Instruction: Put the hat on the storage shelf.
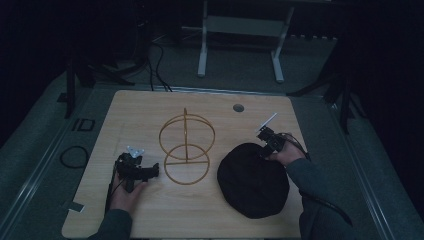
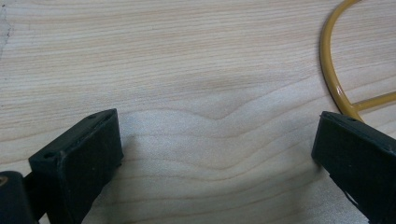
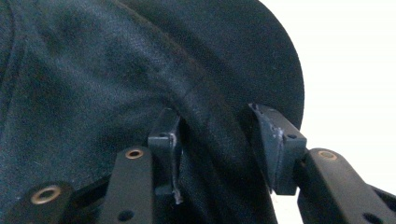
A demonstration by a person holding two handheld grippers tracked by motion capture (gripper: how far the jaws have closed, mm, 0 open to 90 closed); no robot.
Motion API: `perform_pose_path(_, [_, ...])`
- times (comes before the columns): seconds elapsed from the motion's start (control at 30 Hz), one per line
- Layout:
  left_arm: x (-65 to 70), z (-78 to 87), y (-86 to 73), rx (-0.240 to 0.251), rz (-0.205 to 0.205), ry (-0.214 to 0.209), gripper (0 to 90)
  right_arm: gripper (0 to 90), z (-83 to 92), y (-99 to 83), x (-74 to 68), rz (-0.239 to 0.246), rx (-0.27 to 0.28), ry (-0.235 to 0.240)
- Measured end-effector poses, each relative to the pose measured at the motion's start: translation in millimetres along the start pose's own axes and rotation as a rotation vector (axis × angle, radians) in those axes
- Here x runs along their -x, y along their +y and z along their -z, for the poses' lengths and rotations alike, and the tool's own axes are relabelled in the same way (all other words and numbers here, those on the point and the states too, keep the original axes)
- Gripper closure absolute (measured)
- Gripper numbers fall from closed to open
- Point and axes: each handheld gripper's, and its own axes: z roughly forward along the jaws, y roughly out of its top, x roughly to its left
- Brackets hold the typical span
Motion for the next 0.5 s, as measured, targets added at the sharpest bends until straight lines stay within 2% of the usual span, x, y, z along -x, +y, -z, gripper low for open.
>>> perform_pose_path(0.27, [0.2, 0.0, 0.0, 0.0, 0.0, 0.0, 1.3, 72.0, 3.4, 8.8, -5.9, 0.045, -0.052, -0.051])
perform_pose_path(0.5, [0.2, 0.0, 0.0, 0.0, 0.0, 0.0, 1.3, 75.3, 5.8, 10.7, 0.8, 0.034, -0.082, -0.013])
